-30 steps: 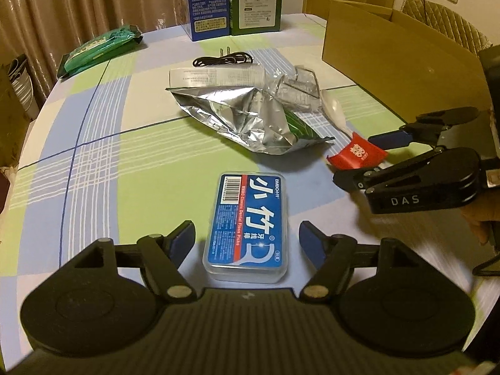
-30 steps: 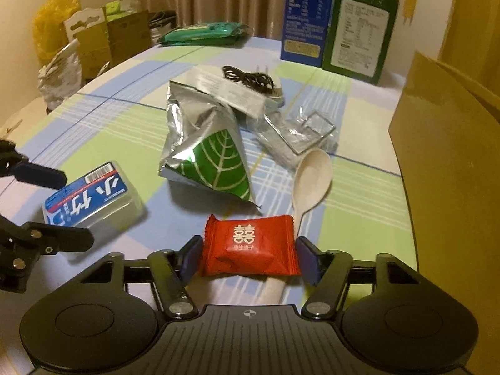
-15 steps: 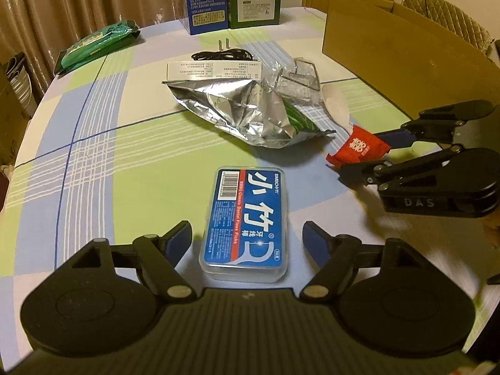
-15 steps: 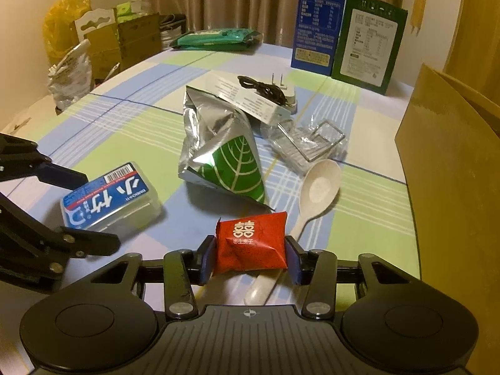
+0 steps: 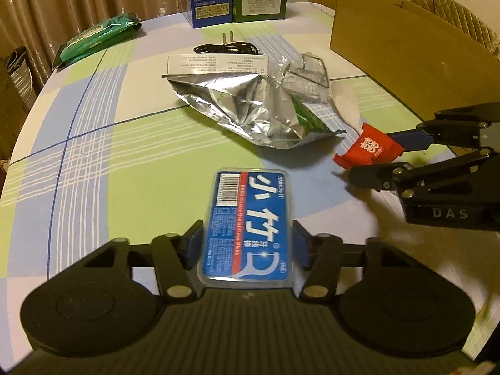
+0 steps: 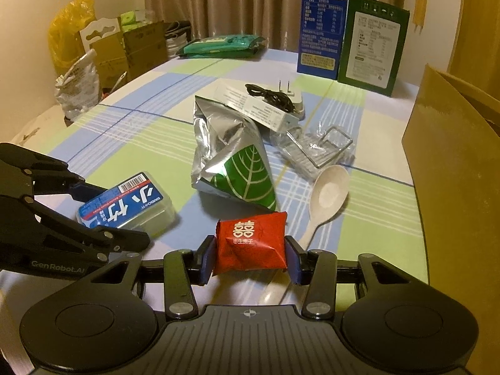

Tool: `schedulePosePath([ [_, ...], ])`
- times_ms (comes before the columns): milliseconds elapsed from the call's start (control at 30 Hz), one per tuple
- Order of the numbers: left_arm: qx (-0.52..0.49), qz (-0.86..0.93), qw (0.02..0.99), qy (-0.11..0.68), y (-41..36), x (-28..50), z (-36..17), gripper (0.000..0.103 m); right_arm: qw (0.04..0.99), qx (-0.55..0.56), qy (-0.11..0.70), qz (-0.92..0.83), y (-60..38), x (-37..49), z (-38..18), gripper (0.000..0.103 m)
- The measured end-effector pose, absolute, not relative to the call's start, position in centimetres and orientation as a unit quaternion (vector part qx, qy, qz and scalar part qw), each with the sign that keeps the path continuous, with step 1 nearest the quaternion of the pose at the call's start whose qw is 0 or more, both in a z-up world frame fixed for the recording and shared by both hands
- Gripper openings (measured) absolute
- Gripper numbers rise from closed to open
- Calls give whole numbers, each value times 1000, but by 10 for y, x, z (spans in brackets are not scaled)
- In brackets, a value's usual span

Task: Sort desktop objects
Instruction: 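Grasp the red candy packet with the right tool while left tool holds the case, then carry the case and candy packet into the cardboard box and release both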

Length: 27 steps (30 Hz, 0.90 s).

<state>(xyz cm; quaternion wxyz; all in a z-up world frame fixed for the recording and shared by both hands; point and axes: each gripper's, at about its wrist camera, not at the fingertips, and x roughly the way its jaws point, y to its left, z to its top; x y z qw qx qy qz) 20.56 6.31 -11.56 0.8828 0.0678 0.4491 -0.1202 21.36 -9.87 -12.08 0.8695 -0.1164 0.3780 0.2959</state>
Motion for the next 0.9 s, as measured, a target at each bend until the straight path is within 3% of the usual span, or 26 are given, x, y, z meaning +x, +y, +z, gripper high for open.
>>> schedulePosePath([
  [900,43,-125,901,413,45,211,-76,51,902,-103,326,263,-120,211,-84,42],
])
